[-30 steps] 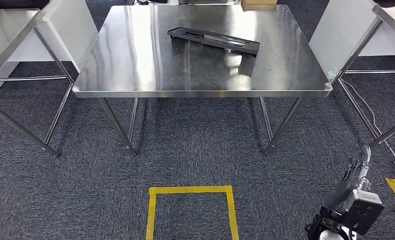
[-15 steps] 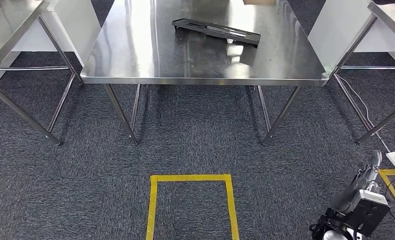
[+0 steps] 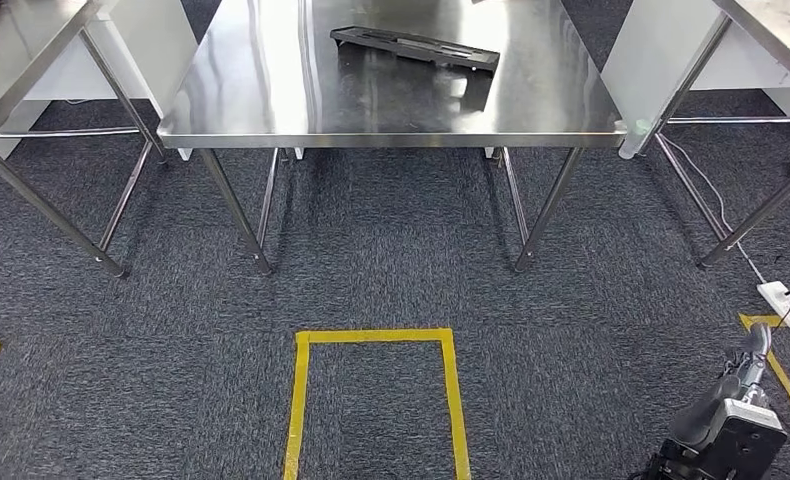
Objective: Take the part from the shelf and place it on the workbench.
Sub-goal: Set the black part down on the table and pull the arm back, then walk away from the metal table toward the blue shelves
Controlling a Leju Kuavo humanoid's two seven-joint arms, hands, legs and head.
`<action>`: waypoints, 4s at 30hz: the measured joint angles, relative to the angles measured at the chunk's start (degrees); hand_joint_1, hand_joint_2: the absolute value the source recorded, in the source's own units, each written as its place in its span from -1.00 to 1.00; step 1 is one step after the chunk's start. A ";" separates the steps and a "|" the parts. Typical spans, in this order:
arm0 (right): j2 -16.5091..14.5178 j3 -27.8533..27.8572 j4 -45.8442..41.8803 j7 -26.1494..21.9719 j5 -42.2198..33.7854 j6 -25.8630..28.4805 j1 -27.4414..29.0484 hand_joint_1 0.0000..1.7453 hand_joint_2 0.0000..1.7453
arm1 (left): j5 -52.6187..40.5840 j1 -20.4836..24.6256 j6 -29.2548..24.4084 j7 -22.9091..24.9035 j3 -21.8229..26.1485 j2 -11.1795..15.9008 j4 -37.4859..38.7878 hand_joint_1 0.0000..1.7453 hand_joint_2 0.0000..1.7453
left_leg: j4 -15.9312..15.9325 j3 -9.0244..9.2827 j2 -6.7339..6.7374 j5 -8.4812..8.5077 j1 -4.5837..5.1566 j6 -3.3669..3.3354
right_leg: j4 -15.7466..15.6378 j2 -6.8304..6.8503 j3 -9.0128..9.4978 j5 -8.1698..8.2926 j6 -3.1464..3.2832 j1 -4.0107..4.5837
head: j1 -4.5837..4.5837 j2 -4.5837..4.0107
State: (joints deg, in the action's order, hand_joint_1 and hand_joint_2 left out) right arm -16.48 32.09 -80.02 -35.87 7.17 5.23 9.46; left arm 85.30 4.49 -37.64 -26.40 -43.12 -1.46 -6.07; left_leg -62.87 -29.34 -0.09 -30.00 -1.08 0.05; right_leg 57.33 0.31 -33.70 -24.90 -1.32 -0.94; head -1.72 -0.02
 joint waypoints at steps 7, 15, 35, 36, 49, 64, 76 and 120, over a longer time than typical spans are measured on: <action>-0.55 1.19 -0.30 -0.10 -0.01 -0.16 0.59 -1.00 -1.00 | -0.02 0.33 -0.02 0.09 -0.42 0.15 -0.03 -1.00 -1.00 | 6.88 -0.04 0.37 1.60 0.71 -2.82 | 4.08 0.12 -3.91 -2.50 -1.46 -0.15 | -0.28 0.00; -0.55 1.49 -0.33 -0.10 0.01 -0.19 0.49 -1.00 -1.00 | -0.02 0.38 -0.02 0.11 -0.52 0.12 -0.07 -1.00 -1.00 | 6.26 -7.69 0.92 7.93 1.04 -2.23 | 5.87 -0.09 6.06 -5.37 -3.33 -0.10 | -0.52 0.01; -0.74 0.02 2.22 1.38 9.00 -2.84 -5.50 -1.00 -1.00 | 3.38 1.76 -2.32 5.64 0.43 -1.78 1.15 -1.00 -1.00 | 5.84 1.57 0.15 0.11 1.09 -1.42 | 0.61 0.21 -1.79 1.78 -0.98 0.52 | -0.16 0.01; 0.02 -1.13 4.29 0.99 9.34 -2.73 -7.05 -1.00 -1.00 | 3.46 1.83 -2.44 6.00 1.29 -2.32 1.90 -1.00 -1.00 | 6.19 0.82 0.28 0.75 1.03 -1.91 | 1.18 0.11 -2.46 1.21 -1.07 0.53 | -0.22 0.01; 8.56 -13.91 26.95 -3.55 6.81 0.58 -20.96 -1.00 -1.00 | 3.49 -0.69 -2.78 5.45 6.32 -4.14 5.27 -1.00 -1.00 | 6.03 -10.41 0.59 12.13 0.92 -0.78 | -2.06 -0.24 9.76 -7.96 -1.70 -0.06 | -0.16 0.01; 12.68 -19.68 16.91 -3.06 -1.33 4.84 -8.80 -1.00 -1.00 | 3.17 0.27 -2.82 -0.01 4.52 -2.74 2.88 -1.00 -1.00 | 5.91 1.77 -0.15 0.35 0.93 -1.27 | -0.52 0.67 0.90 0.03 -0.72 0.43 | 0.09 0.00; 10.38 -16.37 4.81 -0.06 -3.07 0.15 0.21 -1.00 -1.00 | 1.04 0.26 -1.67 1.05 0.57 -1.37 0.75 -1.00 -1.00 | 6.49 -1.79 3.74 3.60 1.02 -2.51 | 2.68 2.15 2.73 -4.33 -3.18 -0.43 | -0.36 0.00; 1.85 -4.90 -2.90 1.27 -0.02 -6.09 2.13 -1.00 -1.00 | -0.72 0.42 -0.27 4.11 -4.09 -0.27 0.08 -1.00 -1.00 | -5.03 -5.49 -0.71 -1.86 0.41 -0.32 | -0.29 -3.66 1.92 -1.11 0.86 -0.33 | -0.07 0.00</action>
State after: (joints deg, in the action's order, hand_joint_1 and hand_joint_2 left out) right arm -14.63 27.19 -82.92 -34.60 7.16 -0.86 11.58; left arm 84.59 4.91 -37.91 -22.29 -47.21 -1.73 -5.99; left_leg -67.90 -34.83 -0.80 -31.87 -0.67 -0.27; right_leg 57.05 -3.36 -31.78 -26.01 -0.46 -1.27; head -1.78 -0.02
